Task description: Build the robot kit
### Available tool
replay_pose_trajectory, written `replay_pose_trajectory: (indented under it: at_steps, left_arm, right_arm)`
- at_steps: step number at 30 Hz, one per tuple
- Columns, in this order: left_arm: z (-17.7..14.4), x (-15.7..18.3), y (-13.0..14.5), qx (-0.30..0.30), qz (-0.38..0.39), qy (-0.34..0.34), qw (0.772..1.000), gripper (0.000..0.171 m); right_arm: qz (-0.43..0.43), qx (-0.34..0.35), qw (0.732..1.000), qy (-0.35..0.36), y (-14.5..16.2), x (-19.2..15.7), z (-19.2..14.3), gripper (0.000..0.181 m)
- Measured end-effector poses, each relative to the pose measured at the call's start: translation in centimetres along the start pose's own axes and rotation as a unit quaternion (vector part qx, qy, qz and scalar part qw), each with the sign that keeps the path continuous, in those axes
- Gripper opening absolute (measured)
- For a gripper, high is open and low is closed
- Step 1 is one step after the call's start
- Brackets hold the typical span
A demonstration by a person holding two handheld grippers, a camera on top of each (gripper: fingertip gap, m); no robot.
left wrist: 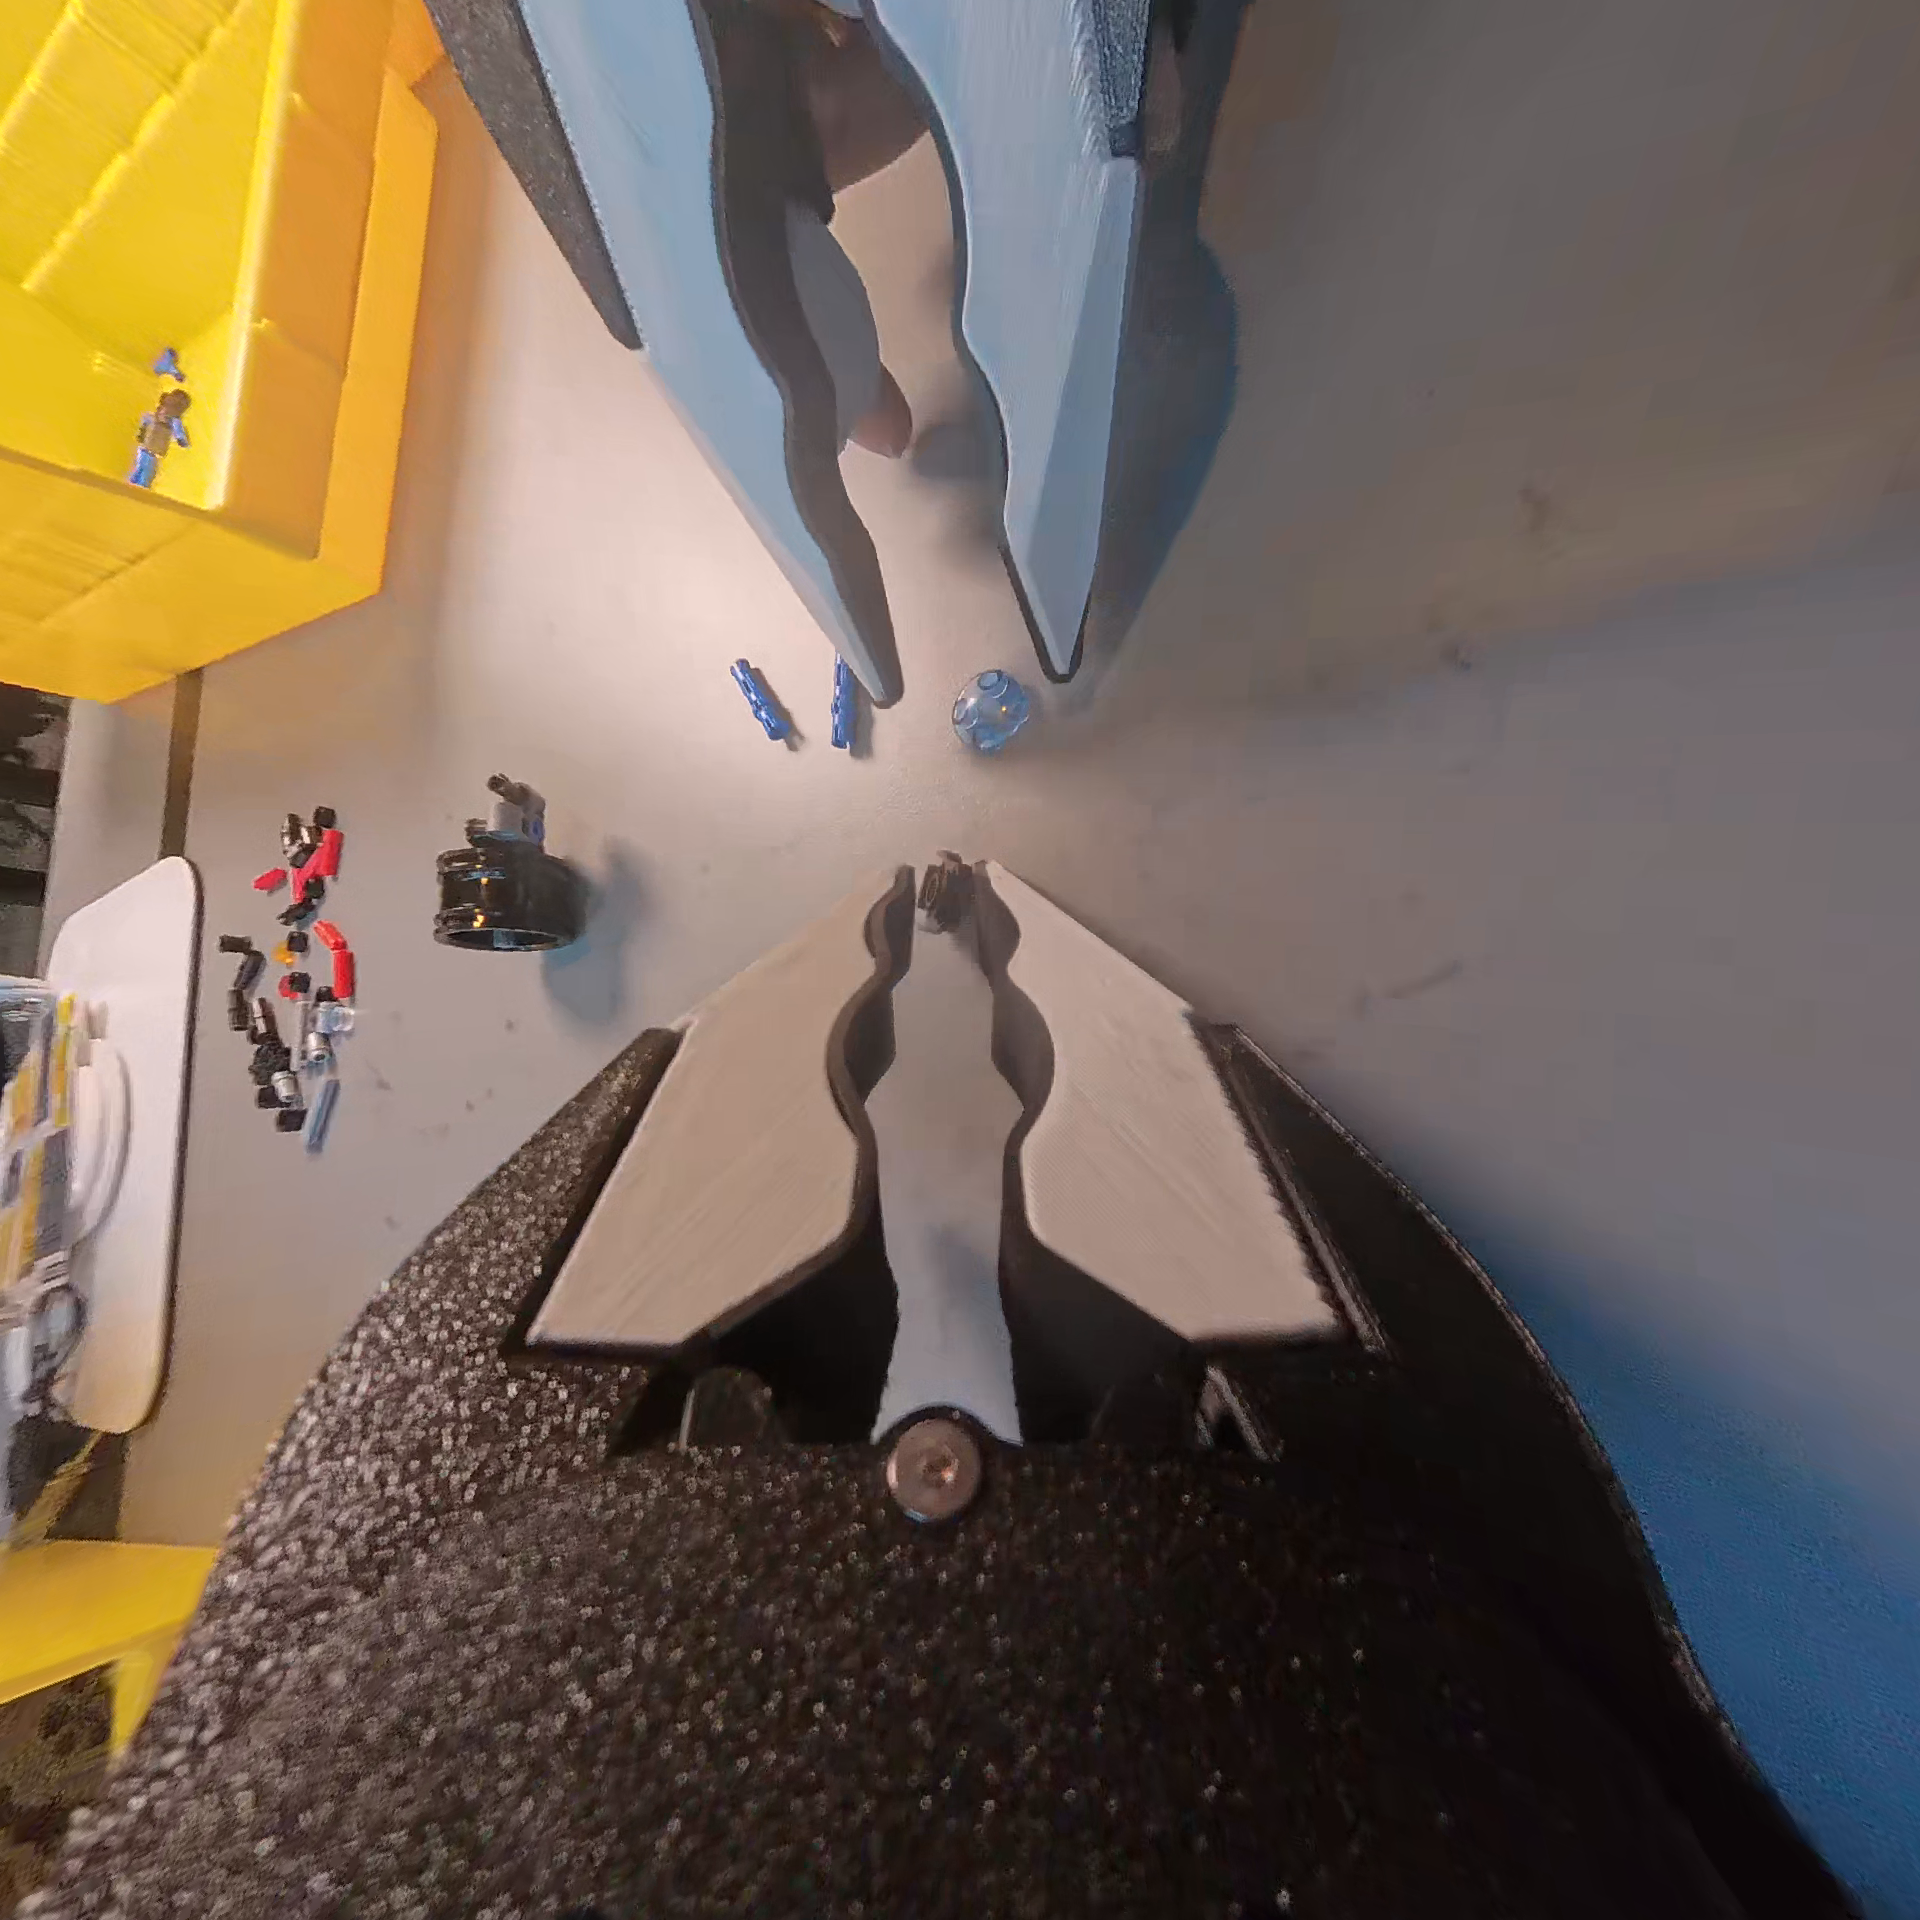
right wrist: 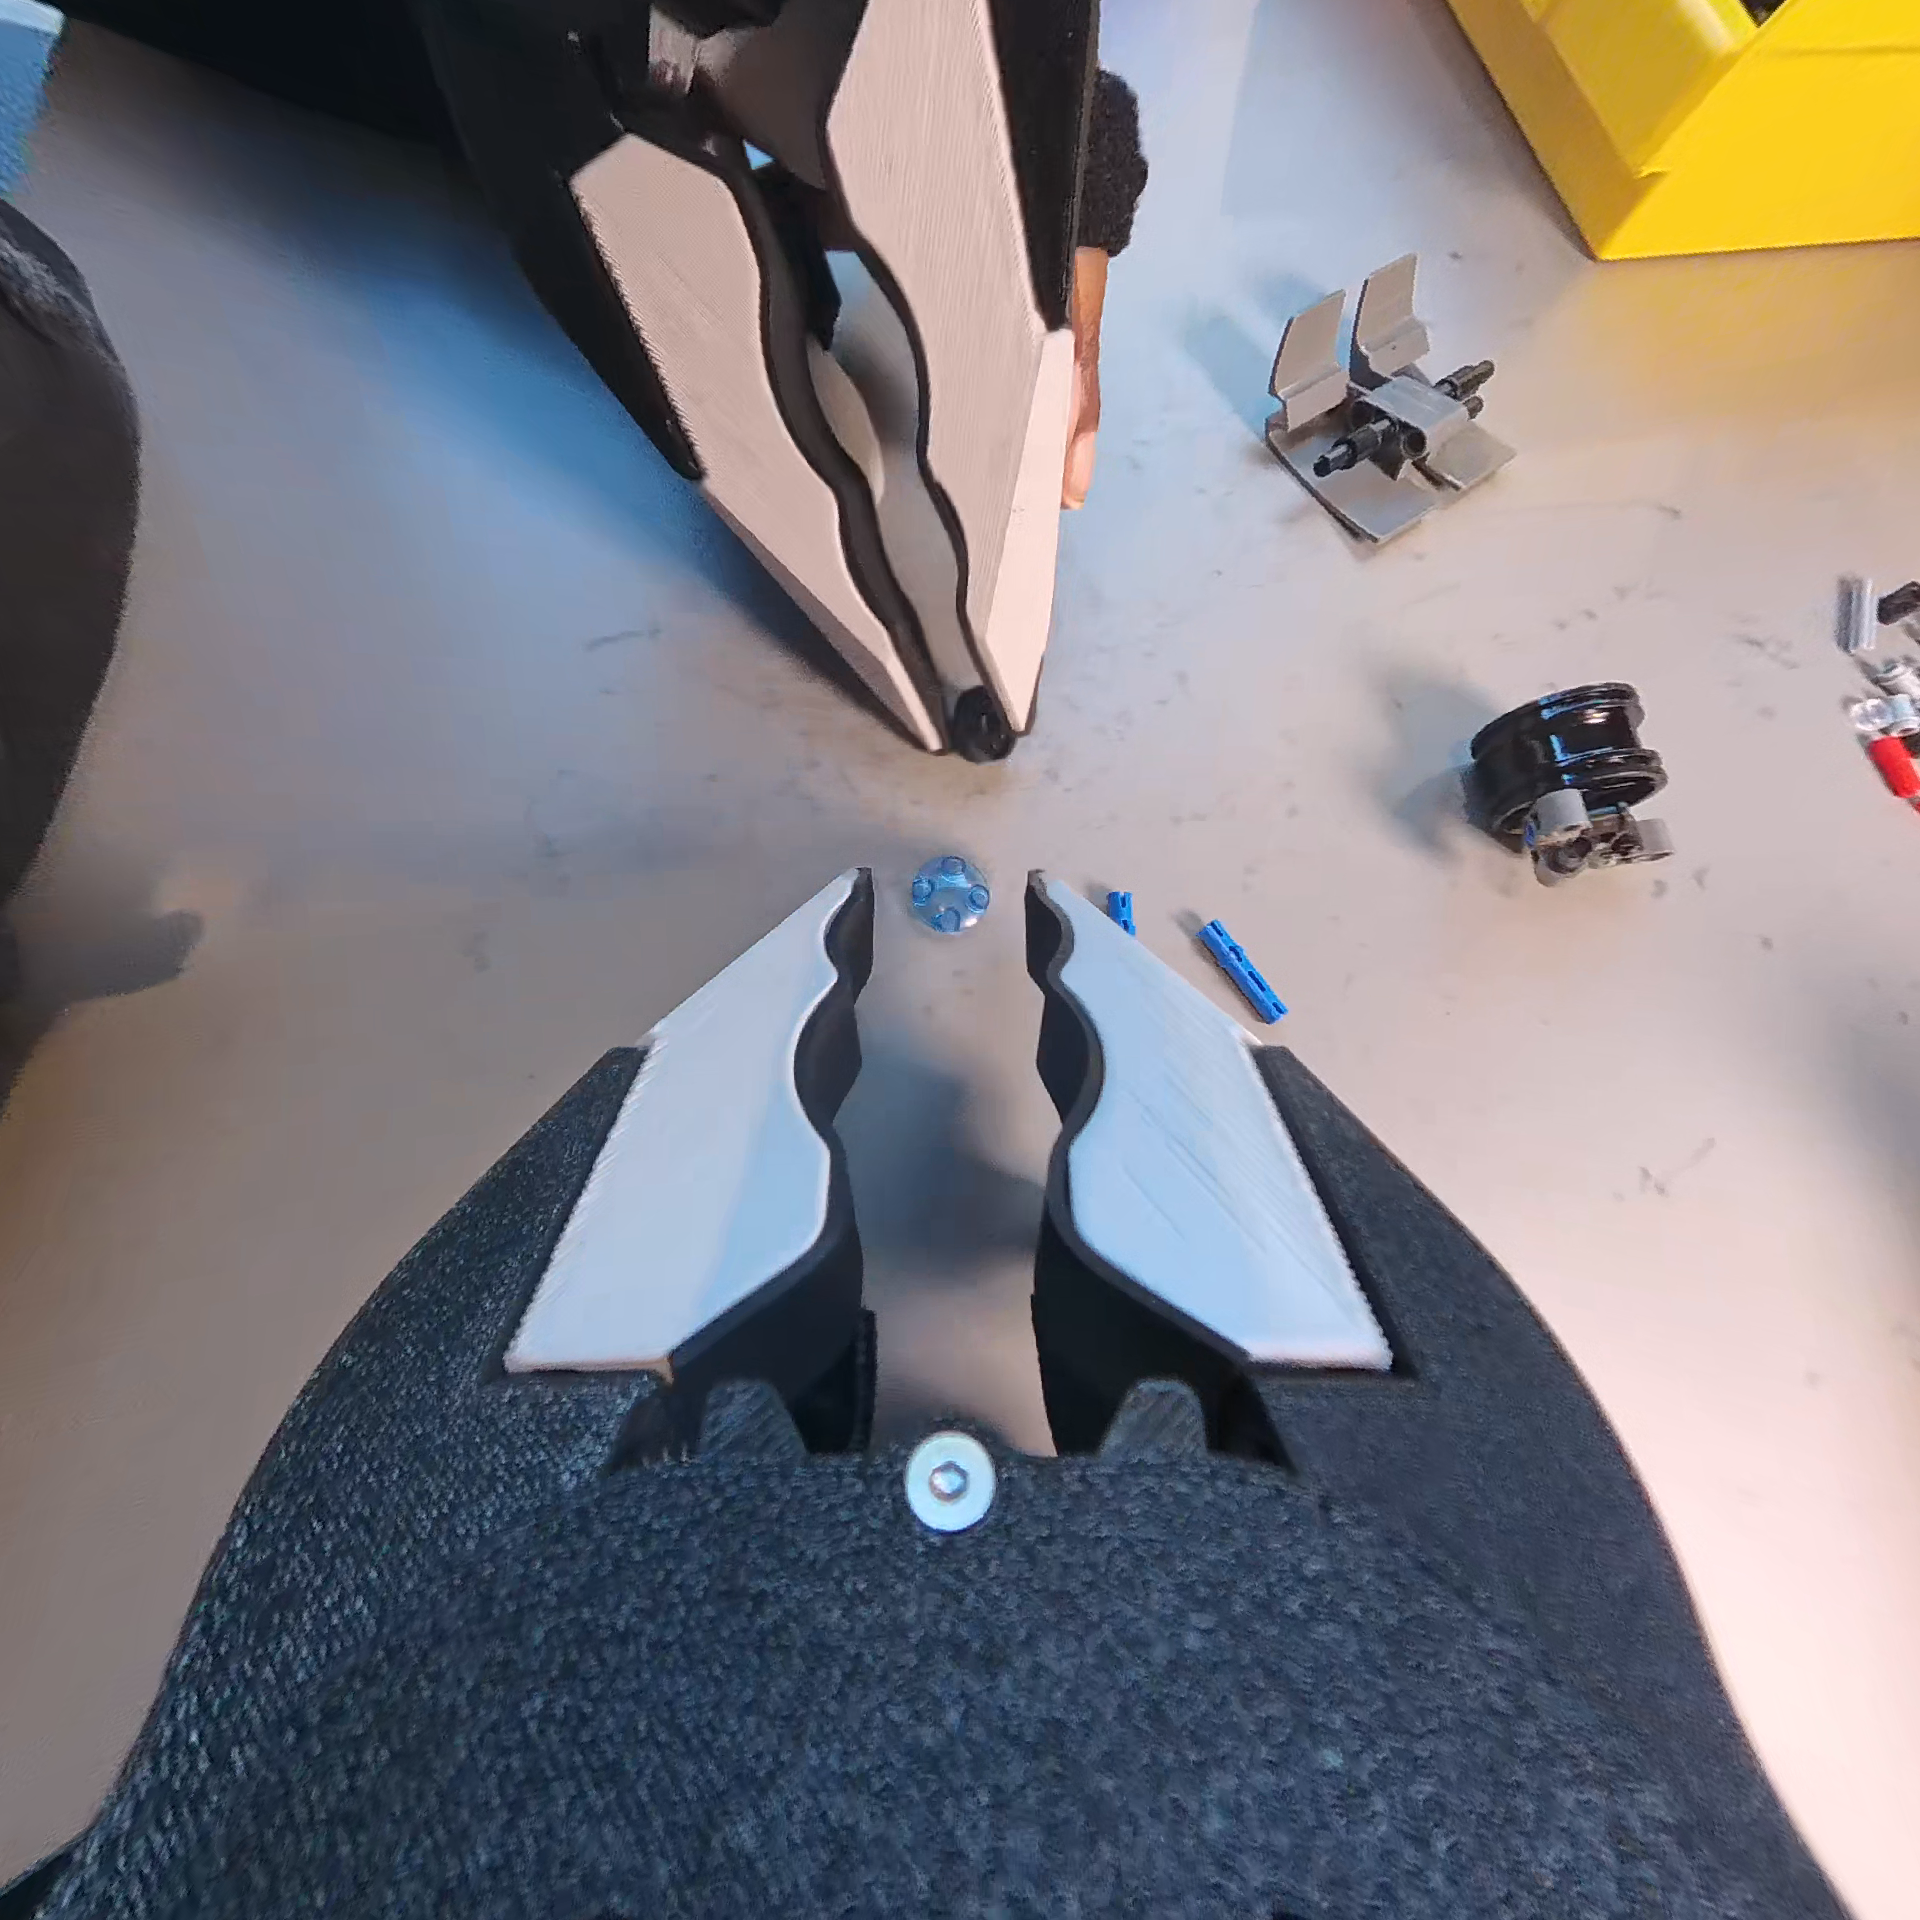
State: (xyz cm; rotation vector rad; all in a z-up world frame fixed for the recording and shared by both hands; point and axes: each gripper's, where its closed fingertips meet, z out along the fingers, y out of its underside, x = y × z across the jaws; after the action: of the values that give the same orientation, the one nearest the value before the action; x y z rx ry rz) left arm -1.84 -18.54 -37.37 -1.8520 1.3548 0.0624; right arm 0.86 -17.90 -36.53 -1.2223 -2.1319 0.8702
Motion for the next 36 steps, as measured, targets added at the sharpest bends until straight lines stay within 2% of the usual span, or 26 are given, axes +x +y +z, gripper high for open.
replay_pose_trajectory:
  at_steps: [3, 7, 11, 14, 24, 30, 33, 36]
  left_arm:
    - [-0.6, 1.0, -0.9, 0.035, -0.060, 0.061, 0.996, 0.027]
    - [-1.9, 0.8, -1.5, 0.073, -0.123, 0.104, 0.984, 0.028]
    - [-1.7, -0.4, 0.4, 0.044, -0.178, 0.098, 0.978, 0.023]
    - [-1.1, -0.3, 0.8, 0.035, -0.206, 0.108, 0.972, 0.023]
    - [-0.3, 0.8, -0.3, 0.026, -0.185, 0.109, 0.976, 0.014]
    - [-0.7, 1.8, -1.3, 0.041, -0.189, 0.135, 0.972, 0.017]
    - [-1.0, 1.4, -1.1, 0.046, -0.211, 0.144, 0.966, 0.018]
    - [-0.7, 1.1, -0.4, 0.034, -0.206, 0.132, 0.969, 0.018]
  right_arm:
    - [0.003, 0.004, 1.000, -0.003, -0.1, -0.1, -0.1, 0.029]
    - [0.002, 0.000, 1.000, -0.007, 0.0, -0.3, 0.1, 0.029]
    - [0.013, -0.004, 1.000, -0.007, 0.1, -0.1, 0.1, 0.027]
    - [0.021, -0.016, 1.000, -0.006, 0.4, 0.0, 0.0, 0.026]
    - [0.050, -0.056, 0.997, -0.016, 0.6, 0.0, 0.4, 0.021]
    - [0.056, -0.068, 0.996, -0.023, 0.7, -0.2, 0.5, 0.017]
    - [0.059, -0.070, 0.995, -0.025, 0.7, -0.2, 0.5, 0.017]
    - [0.062, -0.072, 0.995, -0.026, 0.7, -0.2, 0.5, 0.018]
